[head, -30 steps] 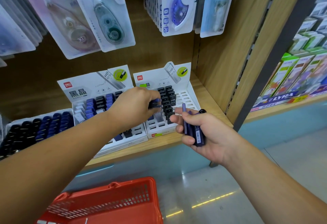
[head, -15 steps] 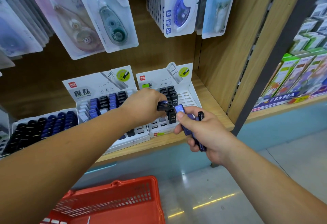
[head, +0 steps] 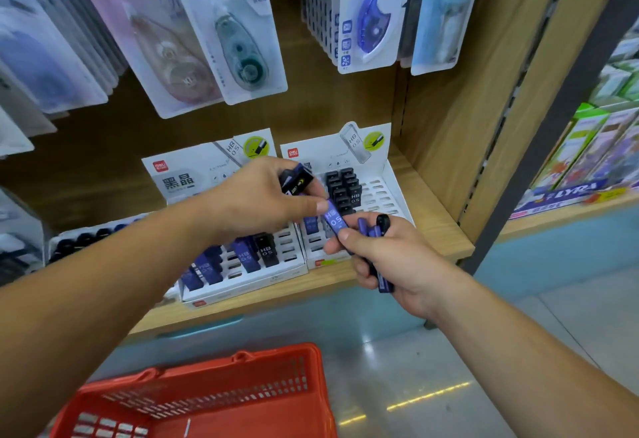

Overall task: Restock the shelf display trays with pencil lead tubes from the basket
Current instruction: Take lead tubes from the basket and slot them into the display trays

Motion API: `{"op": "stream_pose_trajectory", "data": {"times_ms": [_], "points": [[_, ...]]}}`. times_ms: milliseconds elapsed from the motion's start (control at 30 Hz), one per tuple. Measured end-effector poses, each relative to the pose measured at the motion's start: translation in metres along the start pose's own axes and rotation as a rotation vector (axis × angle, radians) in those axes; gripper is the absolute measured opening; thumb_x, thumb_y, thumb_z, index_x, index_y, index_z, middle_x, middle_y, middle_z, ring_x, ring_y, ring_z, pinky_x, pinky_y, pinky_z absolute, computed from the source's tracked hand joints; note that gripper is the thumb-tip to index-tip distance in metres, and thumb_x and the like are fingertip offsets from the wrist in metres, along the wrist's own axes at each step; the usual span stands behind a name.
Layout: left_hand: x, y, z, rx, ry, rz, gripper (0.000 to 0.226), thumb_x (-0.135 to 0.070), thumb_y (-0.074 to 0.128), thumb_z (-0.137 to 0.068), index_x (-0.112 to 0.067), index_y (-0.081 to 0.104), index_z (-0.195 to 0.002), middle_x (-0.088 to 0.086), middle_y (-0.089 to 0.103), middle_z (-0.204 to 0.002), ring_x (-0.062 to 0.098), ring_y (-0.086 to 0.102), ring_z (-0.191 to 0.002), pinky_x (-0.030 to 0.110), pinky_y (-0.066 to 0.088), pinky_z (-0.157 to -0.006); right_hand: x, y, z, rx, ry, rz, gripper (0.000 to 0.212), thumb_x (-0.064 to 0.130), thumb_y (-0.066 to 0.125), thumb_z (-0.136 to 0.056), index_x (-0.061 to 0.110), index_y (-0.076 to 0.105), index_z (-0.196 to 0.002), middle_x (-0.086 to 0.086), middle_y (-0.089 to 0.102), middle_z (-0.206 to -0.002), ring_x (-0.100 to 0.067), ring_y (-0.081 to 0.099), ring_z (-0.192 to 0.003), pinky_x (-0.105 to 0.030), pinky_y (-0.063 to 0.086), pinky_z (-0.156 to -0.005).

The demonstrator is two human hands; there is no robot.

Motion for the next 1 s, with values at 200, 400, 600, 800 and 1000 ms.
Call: {"op": "stream_pose_trajectory", "data": {"times_ms": [200, 400, 600, 800, 1000], "points": [[0.008, 0.005, 0.002, -0.068, 0.018, 0.016, 0.024, -0.025, 0.086, -0.084, -0.024, 0.074, -0.105, -0.002, 0.075, -0.093, 0.004, 0.072, -0.078, 0.015, 0.056, -0.063, -0.002, 0.011, -0.003, -0.056, -0.006, -0.001, 0.009, 0.010, 0.065, -0.100, 0.006, 0.067, -0.108, -0.013, 0.078, -0.093, -0.017, 0.047, -0.055, -0.027, 0.033, -0.047], [0.020, 0.004, -0.005, -0.112, -0.005, -0.319, 0.014, -0.026, 0.086, -0.085, -0.025, 0.072, -0.088, -0.007, 0.074, -0.081, 0.008, 0.070, -0.077, 0.029, 0.058, -0.073, 0.002, 0.002, -0.002, -0.125, 0.102, -0.179, 0.023, 0.023, 0.062, -0.104, 0.001, 0.063, -0.110, -0.023, 0.077, -0.103, -0.021, 0.068, -0.067, -0.029, 0.055, -0.052], [0.016, 0.015, -0.015, -0.082, 0.092, -0.591, 0.014, -0.024, 0.079, -0.091, -0.015, 0.069, -0.087, -0.001, 0.067, -0.077, 0.011, 0.061, -0.068, 0.025, 0.041, -0.053, 0.007, 0.002, 0.006, -0.019, 0.217, -0.099, 0.048, 0.058, 0.056, -0.098, 0.017, 0.062, -0.121, -0.006, 0.072, -0.078, -0.017, 0.052, -0.049, -0.024, 0.039, -0.043], [0.022, 0.012, -0.022, -0.102, 0.105, -0.714, 0.014, -0.022, 0.077, -0.090, -0.017, 0.067, -0.083, 0.001, 0.066, -0.076, 0.016, 0.061, -0.071, 0.030, 0.048, -0.059, 0.005, -0.002, 0.005, 0.006, 0.180, -0.213, 0.034, 0.025, 0.060, -0.104, 0.004, 0.058, -0.131, -0.011, 0.072, -0.087, -0.014, 0.046, -0.054, -0.025, 0.033, -0.043], [0.022, 0.020, -0.025, -0.046, 0.130, -0.768, 0.018, -0.023, 0.077, -0.089, -0.024, 0.063, -0.076, -0.007, 0.059, -0.071, 0.008, 0.056, -0.066, 0.033, 0.052, -0.062, 0.006, -0.007, 0.008, 0.027, 0.121, -0.073, 0.020, 0.002, 0.054, -0.103, 0.004, 0.064, -0.121, -0.014, 0.078, -0.105, -0.016, 0.050, -0.062, -0.028, 0.029, -0.051]]}}
Point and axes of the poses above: each hand's wrist, its own z-axis away from the middle knuckle, its own y-axis out of the palm, x = y × z, the point moved 2 cm from there along -z, towards the middle knuckle
